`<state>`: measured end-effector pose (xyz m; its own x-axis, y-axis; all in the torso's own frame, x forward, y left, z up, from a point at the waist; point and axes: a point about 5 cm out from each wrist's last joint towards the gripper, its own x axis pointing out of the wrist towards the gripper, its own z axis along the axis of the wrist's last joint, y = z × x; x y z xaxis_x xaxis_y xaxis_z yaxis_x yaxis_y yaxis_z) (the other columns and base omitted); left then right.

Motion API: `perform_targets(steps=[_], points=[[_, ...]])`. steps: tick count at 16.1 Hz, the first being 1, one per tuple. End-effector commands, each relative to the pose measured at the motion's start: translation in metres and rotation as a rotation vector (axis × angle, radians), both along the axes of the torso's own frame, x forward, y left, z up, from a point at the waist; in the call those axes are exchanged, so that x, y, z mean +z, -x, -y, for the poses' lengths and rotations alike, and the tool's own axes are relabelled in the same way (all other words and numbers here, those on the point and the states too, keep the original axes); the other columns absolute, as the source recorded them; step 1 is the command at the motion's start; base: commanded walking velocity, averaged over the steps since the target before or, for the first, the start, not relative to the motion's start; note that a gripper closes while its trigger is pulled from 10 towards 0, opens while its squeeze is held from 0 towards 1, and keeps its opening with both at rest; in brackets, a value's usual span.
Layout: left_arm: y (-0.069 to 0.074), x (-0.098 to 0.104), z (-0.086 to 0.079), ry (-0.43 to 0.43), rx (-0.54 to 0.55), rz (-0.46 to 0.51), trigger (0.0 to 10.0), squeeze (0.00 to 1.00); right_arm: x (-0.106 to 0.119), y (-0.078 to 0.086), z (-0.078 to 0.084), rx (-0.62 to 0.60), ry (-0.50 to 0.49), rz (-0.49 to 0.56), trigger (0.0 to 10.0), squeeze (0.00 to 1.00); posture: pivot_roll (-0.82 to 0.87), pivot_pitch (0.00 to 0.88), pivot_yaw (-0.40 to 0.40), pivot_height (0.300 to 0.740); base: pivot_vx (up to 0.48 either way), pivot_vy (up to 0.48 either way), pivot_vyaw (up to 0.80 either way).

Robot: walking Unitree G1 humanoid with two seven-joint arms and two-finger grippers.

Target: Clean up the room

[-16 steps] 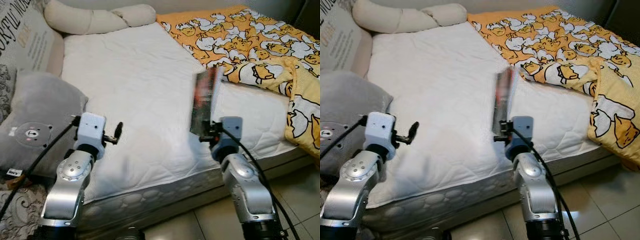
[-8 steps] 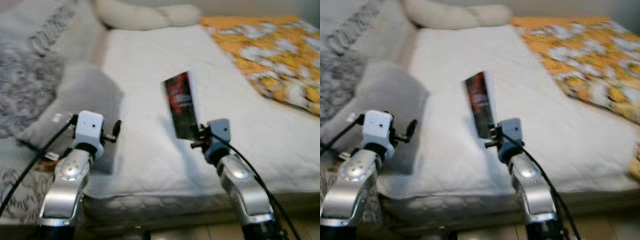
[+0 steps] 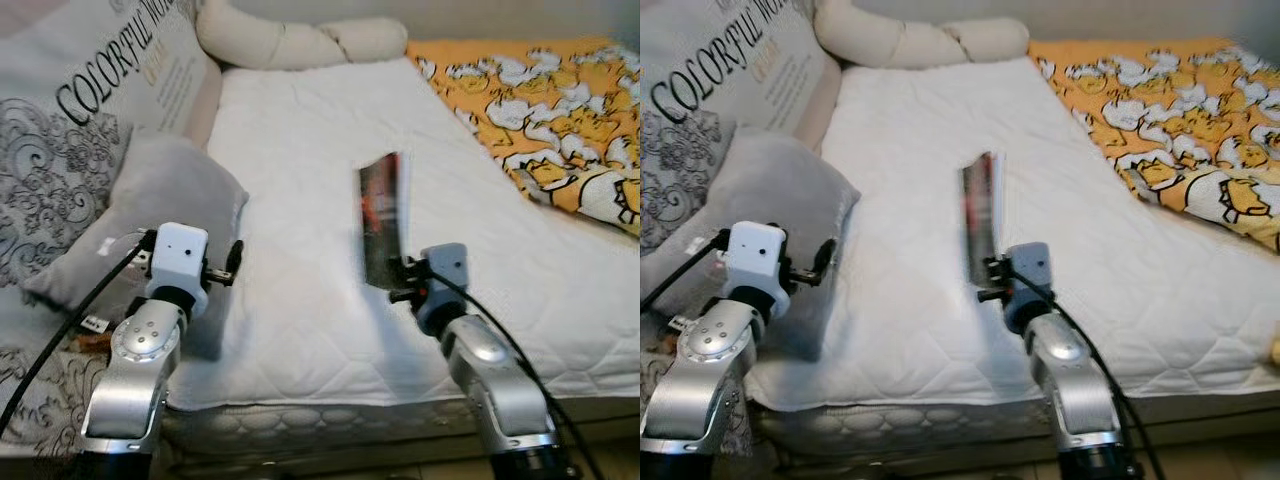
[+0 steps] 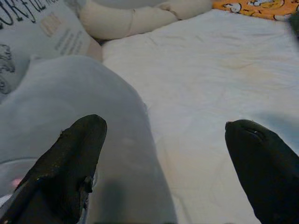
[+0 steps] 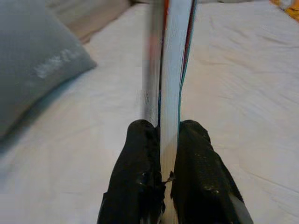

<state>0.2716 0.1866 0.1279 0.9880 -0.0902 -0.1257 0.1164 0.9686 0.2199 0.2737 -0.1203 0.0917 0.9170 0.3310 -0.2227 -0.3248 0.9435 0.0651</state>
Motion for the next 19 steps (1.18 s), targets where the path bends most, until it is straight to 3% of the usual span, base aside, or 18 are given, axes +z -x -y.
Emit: perform_targets(steps=[1, 3, 8, 10, 13, 15, 17, 19], points=[[0.001, 0.003, 0.001, -0.004, -0.013, 0.009, 10.0, 0.0, 0.01, -0.001, -0.003, 0.019, -0.023, 0.035, 10.0, 0.0, -0.01, 0.0, 0.027, 0.74, 0.0, 0.0, 0.0], [0.004, 0.005, 0.005, -0.029, -0.097, -0.014, 10.0, 0.0, 0.01, -0.005, -0.001, 0.028, -0.073, 0.008, 10.0, 0.0, 0.0, 0.0, 0.017, 0.74, 0.0, 0.0, 0.0], [0.016, 0.008, -0.003, -0.08, -0.224, -0.116, 10.0, 0.0, 0.004, -0.046, -0.016, 0.187, -0.158, -0.186, 10.0, 0.0, 0.03, 0.0, 0.01, 0.74, 0.0, 0.0, 0.0], [0.027, 0.015, -0.005, -0.076, -0.342, -0.183, 10.0, 0.0, 0.003, -0.067, -0.021, 0.305, -0.311, -0.325, 10.0, 0.0, 0.07, 0.0, -0.004, 0.74, 0.0, 0.0, 0.0], [0.044, 0.019, -0.005, -0.103, -0.473, -0.258, 10.0, 0.0, -0.001, -0.078, -0.01, 0.276, -0.438, -0.429, 10.0, 0.0, 0.11, 0.0, -0.008, 0.74, 0.0, 0.0, 0.0], [0.048, 0.02, -0.006, -0.108, -0.478, -0.272, 10.0, 0.0, -0.001, -0.08, -0.008, 0.249, -0.474, -0.436, 10.0, 0.0, 0.12, 0.0, -0.006, 0.74, 0.0, 0.0, 0.0], [0.057, 0.021, -0.007, -0.108, -0.491, -0.312, 10.0, 0.0, -0.01, -0.08, -0.007, 0.188, -0.474, -0.469, 10.0, 0.0, 0.15, 0.0, -0.003, 0.74, 0.0, 0.0, 0.0], [0.067, 0.022, -0.007, -0.109, -0.517, -0.351, 10.0, 0.0, -0.021, -0.075, -0.012, 0.195, -0.411, -0.511, 10.0, 0.0, 0.17, 0.0, 0.008, 0.74, 0.0, 0.0, 0.0]])
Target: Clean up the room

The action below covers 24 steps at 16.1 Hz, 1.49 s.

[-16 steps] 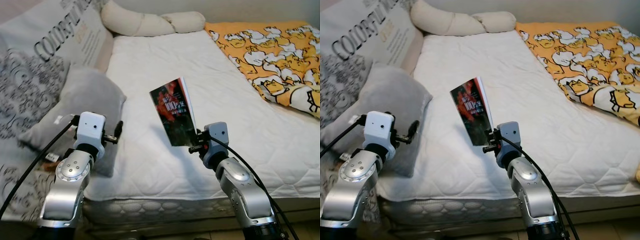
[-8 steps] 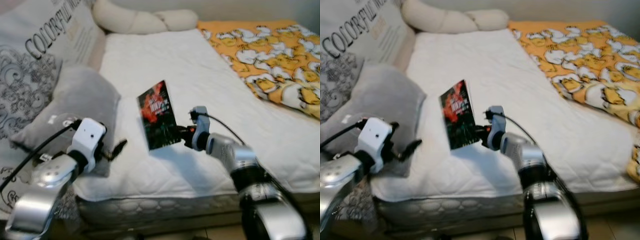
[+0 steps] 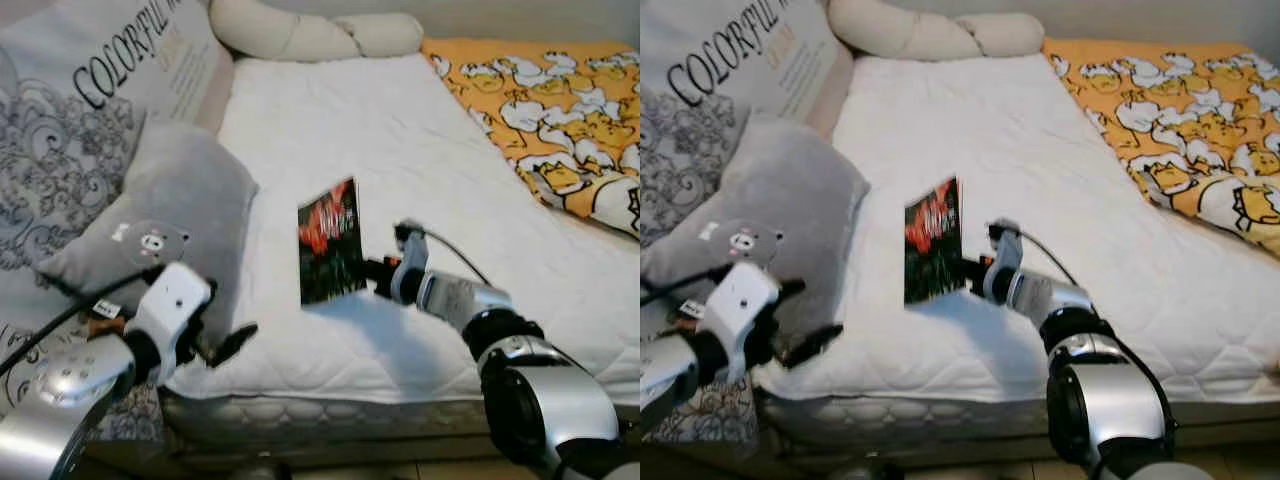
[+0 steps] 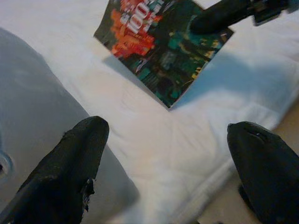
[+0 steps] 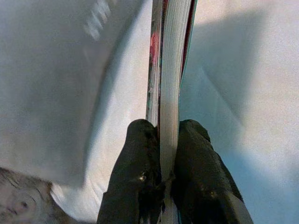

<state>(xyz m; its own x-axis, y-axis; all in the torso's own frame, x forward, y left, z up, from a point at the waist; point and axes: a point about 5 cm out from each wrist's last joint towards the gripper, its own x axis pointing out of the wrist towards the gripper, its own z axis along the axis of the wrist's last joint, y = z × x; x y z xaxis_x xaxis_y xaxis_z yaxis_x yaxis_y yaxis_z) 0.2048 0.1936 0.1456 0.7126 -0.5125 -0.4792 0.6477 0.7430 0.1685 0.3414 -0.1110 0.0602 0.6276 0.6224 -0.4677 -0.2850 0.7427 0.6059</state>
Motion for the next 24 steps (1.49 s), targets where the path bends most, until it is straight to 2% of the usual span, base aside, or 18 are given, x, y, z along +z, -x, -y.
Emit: perform_targets(steps=[1, 2, 3, 7, 8, 9, 11, 12, 15, 16, 18, 19, 21, 22, 23, 24], points=[[0.003, 0.005, 0.0, -0.003, -0.014, -0.004, 10.0, 0.0, 0.006, -0.005, -0.004, 0.011, 0.02, 0.032, 10.0, 0.4, 0.18, 0.012, 0.012, 0.74, 0.0, 0.0, 0.0], [0.007, 0.005, 0.0, -0.006, -0.025, -0.018, 10.0, 0.0, 0.002, -0.003, -0.005, 0.009, 0.049, 0.018, 10.0, 0.66, 0.18, 0.024, 0.014, 0.74, 0.0, 0.0, 0.0], [0.012, 0.005, 0.002, -0.011, -0.046, -0.041, 10.0, 0.0, -0.009, 0.001, -0.001, -0.031, 0.144, 0.005, 10.0, 1.0, 0.2, 0.042, 0.02, 0.74, 0.0, 0.0, 0.0], [0.014, 0.003, 0.005, -0.016, -0.045, -0.056, 10.0, 0.0, -0.012, -0.001, 0.009, -0.124, 0.208, 0.013, 10.0, 1.0, 0.2, 0.047, 0.022, 0.74, 0.0, 0.0, 0.0], [0.014, 0.0, 0.005, -0.025, -0.03, -0.063, 10.0, 0.0, -0.012, -0.004, 0.017, -0.156, 0.288, 0.055, 10.0, 1.0, 0.19, 0.041, 0.023, 0.74, 0.0, 0.0, 0.0], [0.014, 0.0, 0.005, -0.028, -0.024, -0.064, 10.0, 0.0, -0.012, -0.004, 0.02, -0.161, 0.325, 0.069, 10.0, 1.0, 0.19, 0.041, 0.023, 0.74, 0.0, 0.0, 0.0], [0.014, -0.002, 0.005, -0.026, -0.019, -0.068, 10.0, 0.0, -0.012, -0.004, 0.025, -0.169, 0.333, 0.072, 10.0, 1.0, 0.19, 0.029, 0.025, 0.74, 0.0, 0.0, 0.0], [0.014, -0.004, 0.007, -0.025, -0.018, -0.076, 10.0, 0.0, -0.015, -0.002, 0.03, -0.174, 0.333, 0.066, 10.0, 1.0, 0.17, 0.0, 0.03, 0.74, 0.0, 0.0, 0.0], [0.01, -0.012, 0.011, -0.011, -0.011, -0.087, 10.0, 0.0, -0.027, 0.008, 0.036, -0.131, 0.363, 0.064, 10.0, 1.0, 0.14, 0.0, 0.036, 0.74, 0.0, 0.0, 0.0], [0.003, -0.019, 0.011, 0.044, 0.069, -0.048, 10.0, 0.0, -0.027, 0.009, 0.04, -0.142, 0.346, 0.109, 10.0, 1.0, 0.12, 0.0, 0.023, 0.74, 0.0, 0.0, 0.0], [-0.006, -0.021, 0.01, 0.08, 0.178, 0.014, 10.0, 0.0, -0.025, 0.008, 0.045, -0.18, 0.324, 0.148, 10.0, 1.0, 0.11, 0.0, 0.013, 0.74, 0.0, 0.0, 0.0], [-0.015, -0.022, 0.009, 0.115, 0.309, 0.085, 10.0, 0.0, -0.021, 0.009, 0.057, -0.228, 0.346, 0.218, 10.0, 1.0, 0.08, 0.0, 0.006, 0.74, 0.0, 0.0, 0.0], [-0.022, -0.022, 0.01, 0.161, 0.408, 0.129, 10.0, 0.0, -0.015, 0.012, 0.07, -0.301, 0.362, 0.292, 10.0, 1.0, 0.07, 0.0, 0.008, 0.74, 0.0, 0.0, 0.0], [-0.023, -0.022, 0.011, 0.169, 0.428, 0.138, 10.0, 0.0, -0.009, 0.014, 0.071, -0.324, 0.342, 0.325, 10.0, 1.0, 0.05, 0.0, 0.014, 0.74, 0.0, -0.255, 0.0], [-0.025, -0.022, 0.013, 0.179, 0.449, 0.151, 10.0, 0.0, -0.001, 0.026, 0.075, -0.325, 0.376, 0.401, 10.0, 1.0, 0.02, 0.0, 0.02, 0.74, 0.0, -0.326, 0.0], [-0.025, -0.022, 0.013, 0.179, 0.449, 0.151, 10.0, 0.0, -0.001, 0.026, 0.075, -0.325, 0.376, 0.401, 10.0, 1.0, 0.02, 0.0, 0.02, 0.74, 0.0, -0.326, 0.0]])
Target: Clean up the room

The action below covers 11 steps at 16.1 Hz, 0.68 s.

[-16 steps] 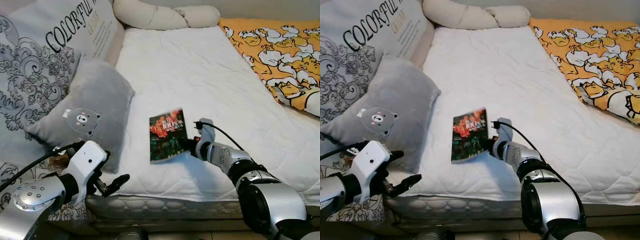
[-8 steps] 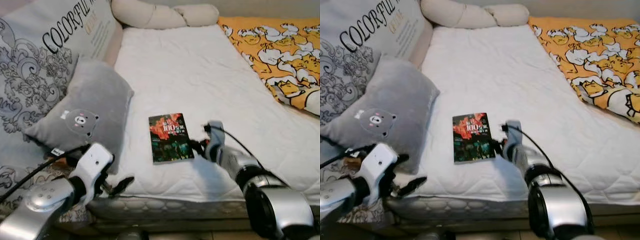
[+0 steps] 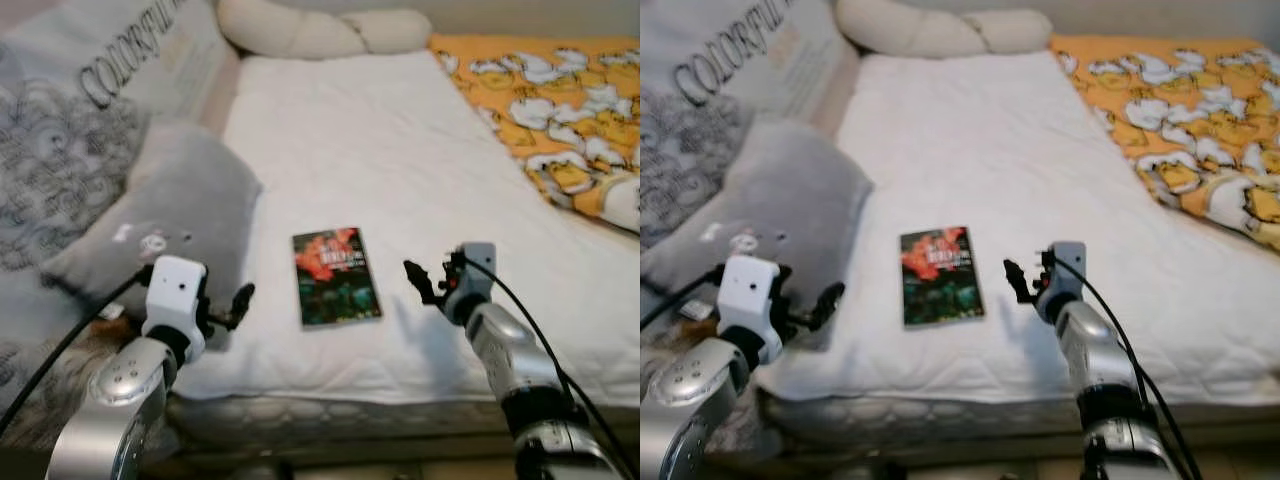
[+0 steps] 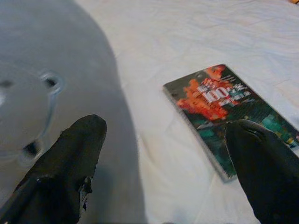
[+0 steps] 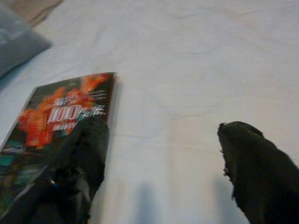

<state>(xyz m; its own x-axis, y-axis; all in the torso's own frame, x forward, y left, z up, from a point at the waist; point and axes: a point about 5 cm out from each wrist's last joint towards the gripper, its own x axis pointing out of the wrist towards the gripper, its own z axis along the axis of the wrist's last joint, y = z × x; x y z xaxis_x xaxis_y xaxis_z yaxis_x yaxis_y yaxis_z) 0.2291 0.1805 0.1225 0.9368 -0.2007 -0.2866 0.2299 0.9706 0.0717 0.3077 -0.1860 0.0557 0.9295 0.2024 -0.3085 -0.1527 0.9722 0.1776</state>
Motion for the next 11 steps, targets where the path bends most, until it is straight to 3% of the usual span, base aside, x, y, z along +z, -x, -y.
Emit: perform_targets(steps=[1, 4, 6, 11], points=[[-0.002, -0.001, 0.001, -0.006, 0.024, 0.013, 10.0, 0.0, 0.009, 0.005, 0.005, -0.039, 0.043, 0.038, 10.0, 1.0, 0.01, 0.0, 0.015, 0.74, 0.0, -0.326, 0.0], [-0.008, -0.002, -0.004, -0.031, 0.097, 0.044, 10.0, 0.0, 0.015, 0.033, 0.011, -0.166, 0.112, 0.104, 10.0, 1.0, 0.01, 0.0, 0.003, 0.74, 0.0, -0.33, 0.0], [-0.009, -0.003, -0.006, -0.037, 0.114, 0.047, 10.0, 0.0, 0.018, 0.04, 0.01, -0.192, 0.167, 0.136, 10.0, 1.0, 0.0, 0.0, 0.011, 0.74, 0.0, -0.33, 0.0], [-0.008, -0.009, -0.012, -0.052, 0.166, 0.054, 10.0, 0.0, 0.046, 0.047, 0.001, -0.195, 0.174, 0.275, 10.0, 1.0, -0.01, 0.0, 0.01, 0.74, 0.0, -0.33, 0.0]])
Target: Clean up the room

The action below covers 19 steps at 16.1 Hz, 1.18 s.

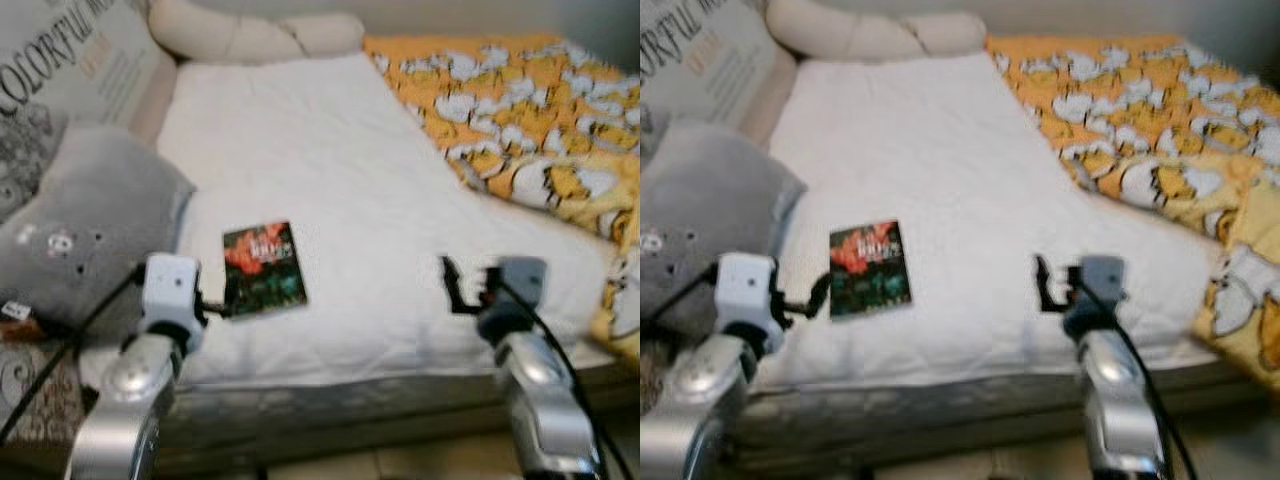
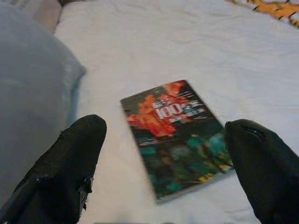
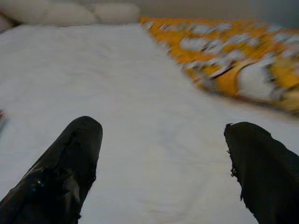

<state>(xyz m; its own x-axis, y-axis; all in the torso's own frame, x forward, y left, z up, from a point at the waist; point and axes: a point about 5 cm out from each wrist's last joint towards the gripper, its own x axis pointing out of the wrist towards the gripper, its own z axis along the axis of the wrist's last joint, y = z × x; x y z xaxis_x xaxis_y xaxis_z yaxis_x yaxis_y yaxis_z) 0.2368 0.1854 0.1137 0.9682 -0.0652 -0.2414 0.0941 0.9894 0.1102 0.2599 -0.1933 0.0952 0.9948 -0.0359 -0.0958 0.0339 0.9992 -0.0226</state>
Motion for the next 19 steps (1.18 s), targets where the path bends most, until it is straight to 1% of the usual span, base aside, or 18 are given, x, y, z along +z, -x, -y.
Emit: perform_targets(steps=[1, 2, 3, 4, 5, 6, 7, 8, 9, 10, 11, 12, 14, 17, 19], points=[[0.0, -0.001, -0.008, -0.021, 0.039, 0.001, 10.0, 0.0, 0.009, -0.001, -0.008, 0.02, 0.021, 0.052, 10.0, 1.0, -0.02, 0.0, 0.013, 0.74, 0.0, -0.33, 0.0], [0.0, -0.003, -0.009, -0.023, 0.043, -0.002, 10.0, 0.0, 0.013, -0.001, -0.011, 0.035, 0.075, 0.081, 10.0, 1.0, -0.03, 0.0, 0.02, 0.74, 0.0, -0.33, 0.0], [-0.001, -0.006, -0.008, -0.024, 0.044, -0.006, 10.0, 0.0, 0.019, 0.0, -0.014, 0.04, 0.097, 0.133, 10.0, 1.0, -0.04, 0.0, 0.027, 0.74, 0.0, -0.33, 0.71], [-0.001, -0.007, -0.005, -0.029, 0.037, -0.006, 10.0, 0.0, 0.02, -0.001, -0.013, 0.037, 0.074, 0.142, 10.0, 1.0, -0.03, 0.0, 0.019, 0.74, 0.0, -0.33, 0.73], [-0.003, -0.007, -0.003, -0.055, 0.022, -0.002, 10.0, 0.0, 0.019, -0.003, -0.011, 0.027, 0.087, 0.139, 10.0, 1.0, -0.01, 0.0, 0.011, 0.74, 0.0, -0.319, 0.73], [-0.007, -0.004, -0.003, -0.066, 0.02, 0.011, 10.0, 0.0, 0.019, -0.005, -0.012, 0.033, 0.068, 0.123, 10.0, 1.0, -0.01, 0.0, 0.009, 0.74, 0.0, -0.3, 0.79], [-0.009, -0.001, -0.003, -0.055, 0.019, 0.025, 10.0, 0.0, 0.018, -0.006, -0.015, 0.058, 0.045, 0.103, 10.0, 1.0, -0.01, 0.0, 0.01, 0.74, 0.0, -0.296, 0.8], [-0.01, 0.0, -0.003, -0.061, 0.017, 0.028, 10.0, 0.0, 0.016, -0.006, -0.016, 0.042, 0.065, 0.119, 10.0, 1.0, -0.02, 0.0, 0.018, 0.74, 0.0, -0.296, 0.8], [-0.011, 0.0, -0.003, -0.062, 0.016, 0.029, 10.0, 0.0, 0.015, -0.005, -0.016, 0.027, 0.065, 0.131, 10.0, 1.0, -0.02, 0.0, 0.02, 0.74, 0.0, -0.292, 0.78], [-0.012, 0.001, -0.001, -0.059, 0.012, 0.035, 10.0, 0.0, 0.01, -0.003, -0.012, -0.013, 0.059, 0.127, 10.0, 1.0, -0.02, 0.0, 0.018, 0.74, 0.0, -0.292, 0.72], [-0.013, 0.002, 0.0, -0.056, 0.01, 0.038, 10.0, 0.0, 0.002, -0.001, -0.011, -0.032, 0.046, 0.044, 10.0, 1.0, -0.03, 0.0, 0.018, 0.74, 0.0, -0.296, 0.73], [-0.013, 0.001, 0.0, -0.054, 0.01, 0.035, 10.0, 0.0, -0.005, 0.0, -0.014, 0.029, -0.027, -0.02, 10.0, 1.0, -0.03, 0.0, 0.025, 0.74, 0.0, -0.296, 0.0], [-0.012, -0.001, 0.001, -0.054, 0.007, 0.023, 10.0, 0.0, -0.005, 0.001, -0.014, 0.042, -0.061, -0.02, 10.0, 1.0, -0.03, 0.0, 0.025, 0.74, 0.0, -0.296, 0.0], [-0.015, 0.001, 0.0, -0.054, 0.013, 0.03, 10.0, 0.0, -0.004, -0.001, -0.017, 0.045, -0.041, -0.012, 10.0, 1.0, -0.03, 0.0, 0.026, 0.74, 0.0, -0.296, 0.0], [-0.016, 0.0, 0.001, -0.048, 0.015, 0.032, 10.0, 0.0, -0.003, -0.002, -0.016, 0.05, -0.048, -0.026, 10.0, 1.0, -0.04, 0.0, 0.024, 0.74, 0.0, -0.294, 0.0]])
